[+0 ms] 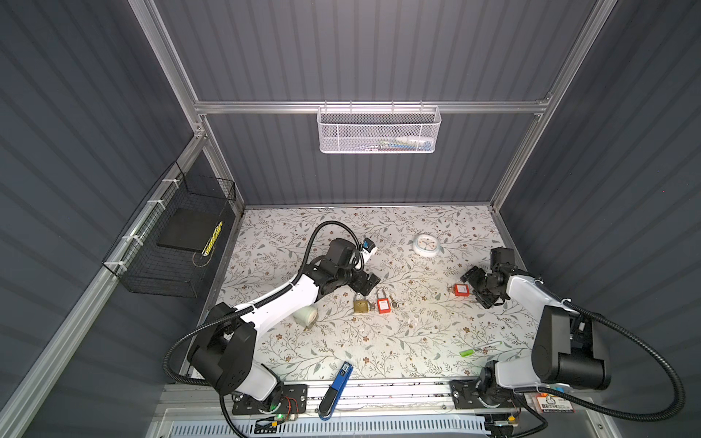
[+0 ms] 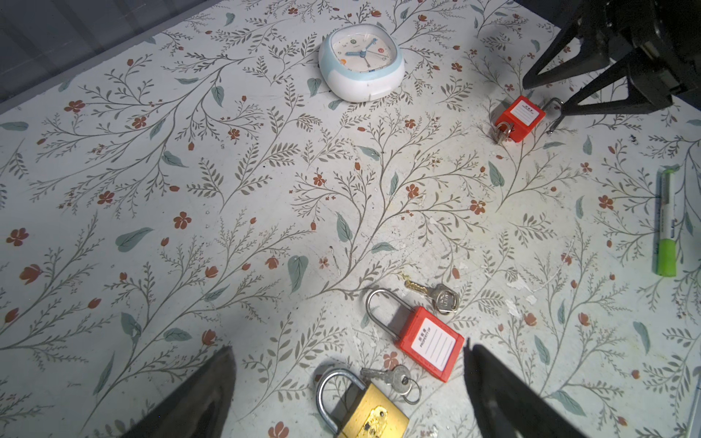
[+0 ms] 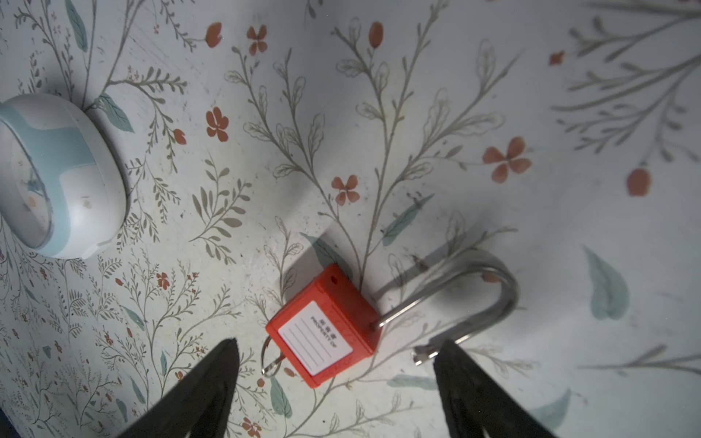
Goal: Lock with the key
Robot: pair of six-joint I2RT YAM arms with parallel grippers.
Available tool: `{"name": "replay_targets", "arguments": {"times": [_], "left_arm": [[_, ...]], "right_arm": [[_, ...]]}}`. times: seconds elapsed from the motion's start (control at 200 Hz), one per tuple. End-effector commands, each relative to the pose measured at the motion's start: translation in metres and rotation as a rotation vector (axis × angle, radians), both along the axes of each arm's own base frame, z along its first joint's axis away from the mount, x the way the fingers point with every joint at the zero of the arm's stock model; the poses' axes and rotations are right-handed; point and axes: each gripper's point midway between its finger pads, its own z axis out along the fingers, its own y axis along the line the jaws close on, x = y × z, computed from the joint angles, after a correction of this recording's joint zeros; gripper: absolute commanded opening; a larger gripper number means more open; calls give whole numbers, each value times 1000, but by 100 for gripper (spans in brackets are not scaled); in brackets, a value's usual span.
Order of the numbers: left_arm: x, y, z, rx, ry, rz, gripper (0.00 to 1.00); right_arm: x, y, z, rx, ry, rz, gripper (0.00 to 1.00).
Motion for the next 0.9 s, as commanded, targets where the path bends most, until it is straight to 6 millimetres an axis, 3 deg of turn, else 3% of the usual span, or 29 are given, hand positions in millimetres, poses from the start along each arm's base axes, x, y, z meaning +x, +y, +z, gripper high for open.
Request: {"name": "replay_targets", "arguments": {"times": [0.0,0.275,0.42,0.54,0.685,0.745,0.895], "left_arm": [[-4,7,0,15,-1,3,96],[-4,7,0,20,-4,3,96],[-4,9,2,22,-9,5,96],[-4,9,0,25,-7,6,96],[-5,8,1,20,-5,5,96],[-5,7,2,15,-3,2,96],[-7,4,1,1,10,-10,96]], "right_arm": [[9,-7,1,-8,-20,7,83],[27,-9,-7,26,-22,51,84],[43,6,-6,92,-44,130,84],[55,34,3,172,-77,254,84],[57,63,2,189,-58,382,83],[48,71,-3,162,1,426,83],[35,60,-4,-66,107,455,83]]}}
